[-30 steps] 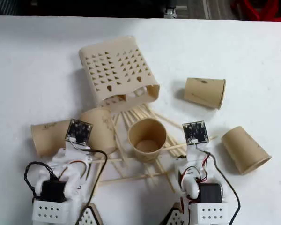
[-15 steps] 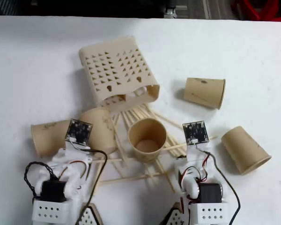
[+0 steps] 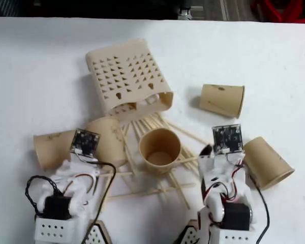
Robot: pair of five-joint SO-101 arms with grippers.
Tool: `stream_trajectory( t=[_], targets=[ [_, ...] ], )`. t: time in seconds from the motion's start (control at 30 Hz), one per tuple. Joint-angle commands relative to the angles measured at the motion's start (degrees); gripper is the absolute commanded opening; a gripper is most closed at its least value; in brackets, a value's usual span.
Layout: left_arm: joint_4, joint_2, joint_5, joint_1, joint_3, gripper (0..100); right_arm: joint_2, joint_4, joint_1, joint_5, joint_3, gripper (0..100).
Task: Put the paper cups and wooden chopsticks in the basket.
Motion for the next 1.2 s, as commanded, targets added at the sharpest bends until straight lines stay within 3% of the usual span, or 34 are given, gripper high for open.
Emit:
stream_trajectory(
  t=[0.0,0.1,0.27,0.37,0.57,0.77,1.17],
  targets=[
    [0.3,-0.3,-0.4,-0.6,-5.7,2,0.0,-5.1,0.7,16.2,-8.2,10.7],
    [0.2,-0.4,-0.4,-0.6,-7.4,2,0.2,-8.2,0.0,15.7,-11.8,16.8],
    [0.5,-0.4,-0.4,-0.6,-7.6,2,8.8,-8.9,-6.1,17.4,-20.3,17.6],
    [0.5,-0.4,-1.4,-0.6,-7.5,2,21.1,-8.9,-9.8,17.2,-27.8,17.6],
    [0.2,-0.4,-10.7,-0.6,-5.5,2,50.4,-8.9,-16.6,17.2,-44.2,17.6],
    [0.2,-0.4,-11.2,-0.6,-5.4,2,72.4,-8.9,-19.6,17.2,-56.4,17.6],
    [0.2,-0.4,-11.3,-0.6,-5.3,2,96.0,-23.1,-22.6,17.7,-61.0,17.6]
  ],
)
